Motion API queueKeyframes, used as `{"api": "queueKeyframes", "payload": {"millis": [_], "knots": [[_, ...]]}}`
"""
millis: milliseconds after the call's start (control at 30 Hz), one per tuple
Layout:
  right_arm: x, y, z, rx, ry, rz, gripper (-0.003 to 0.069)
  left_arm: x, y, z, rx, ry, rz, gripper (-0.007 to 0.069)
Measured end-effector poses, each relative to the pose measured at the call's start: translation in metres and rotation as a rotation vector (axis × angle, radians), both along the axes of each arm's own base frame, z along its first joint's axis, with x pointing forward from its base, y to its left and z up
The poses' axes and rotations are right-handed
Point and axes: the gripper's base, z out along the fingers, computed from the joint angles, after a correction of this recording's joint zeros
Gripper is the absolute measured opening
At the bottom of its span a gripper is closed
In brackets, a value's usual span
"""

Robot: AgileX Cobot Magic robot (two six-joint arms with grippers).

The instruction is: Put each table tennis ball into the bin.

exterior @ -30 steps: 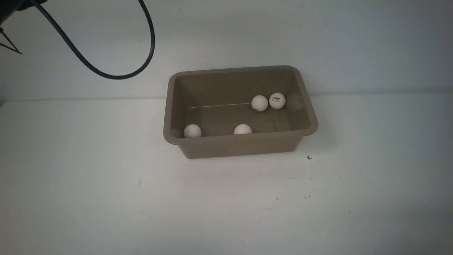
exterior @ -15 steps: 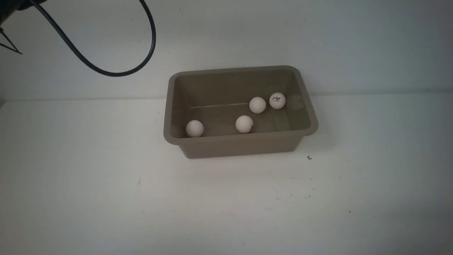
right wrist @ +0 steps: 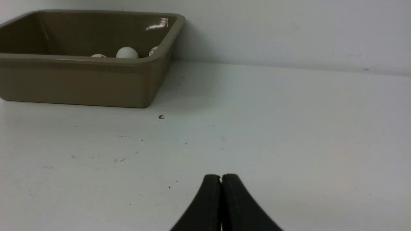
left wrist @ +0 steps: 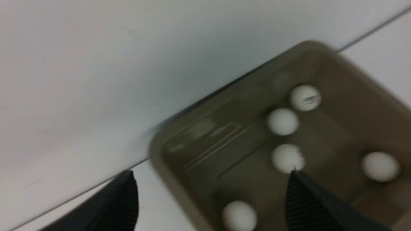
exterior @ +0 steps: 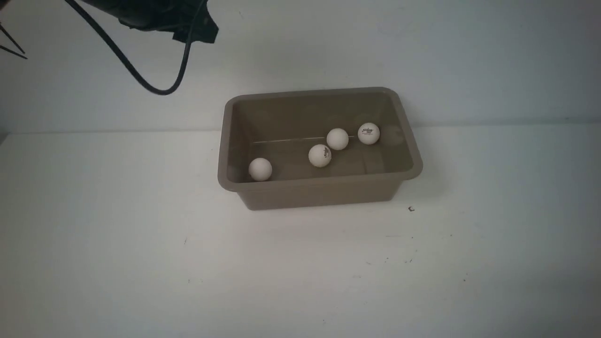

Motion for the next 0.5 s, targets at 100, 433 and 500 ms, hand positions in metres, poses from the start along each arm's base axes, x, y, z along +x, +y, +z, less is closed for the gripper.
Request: {"api": "queueKeyframes", "payload": {"millis": [100, 433, 500], "knots": [[0.0, 0.0, 0.0, 0.0, 0.0, 0.0, -0.0018, -0.03, 0.004, 0.024, 0.067, -0.044, 0.014, 0.0552], [0.0, 0.0, 0.0, 0.0, 0.0, 0.0, -0.0018, -0.239, 0.04, 0.126, 0.076, -0.355, 0.132, 0.0552], [0.0, 0.0, 0.0, 0.0, 0.0, 0.0, -0.0018, -0.272, 0.046, 0.128, 0.071, -0.403, 0.152, 0.0552]]}}
